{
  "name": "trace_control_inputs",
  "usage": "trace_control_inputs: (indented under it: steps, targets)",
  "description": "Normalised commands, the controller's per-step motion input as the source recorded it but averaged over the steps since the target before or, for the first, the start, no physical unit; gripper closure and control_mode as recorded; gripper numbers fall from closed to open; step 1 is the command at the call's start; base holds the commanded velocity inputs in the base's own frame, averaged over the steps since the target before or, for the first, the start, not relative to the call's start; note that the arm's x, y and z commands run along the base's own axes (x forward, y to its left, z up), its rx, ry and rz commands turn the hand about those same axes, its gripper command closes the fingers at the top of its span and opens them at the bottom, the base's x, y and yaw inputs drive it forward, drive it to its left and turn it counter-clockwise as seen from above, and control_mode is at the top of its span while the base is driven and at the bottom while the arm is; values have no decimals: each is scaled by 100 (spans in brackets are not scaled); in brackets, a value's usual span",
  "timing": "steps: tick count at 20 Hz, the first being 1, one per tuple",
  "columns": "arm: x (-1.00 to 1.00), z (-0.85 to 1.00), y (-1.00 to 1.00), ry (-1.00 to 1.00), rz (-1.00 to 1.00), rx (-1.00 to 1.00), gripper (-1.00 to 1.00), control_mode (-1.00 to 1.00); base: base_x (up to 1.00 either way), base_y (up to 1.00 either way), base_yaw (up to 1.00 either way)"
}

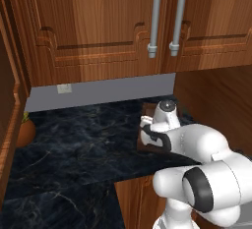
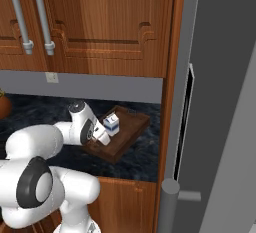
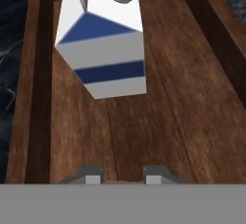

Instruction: Take out the milk from the fridge and place it on the tray on the counter. Then take the sugar cube near the tray and place it in the tray.

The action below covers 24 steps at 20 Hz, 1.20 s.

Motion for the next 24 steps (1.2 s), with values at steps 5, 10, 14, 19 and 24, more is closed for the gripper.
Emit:
trace_control_inputs:
  steps: [5, 10, 14, 19, 24]
  targets:
    - [20, -15, -1, 0, 0, 0, 100, -100, 0, 0, 0]
    - [21, -11, 0, 0, 0, 0, 100, -100, 0, 0, 0]
    - [26, -17, 0, 0, 0, 0, -100, -100, 0, 0, 0]
    - [6, -2, 0, -1, 0, 0, -100, -100, 0, 0, 0]
    - [1, 2, 0, -7, 0, 0, -100, -100, 0, 0, 0]
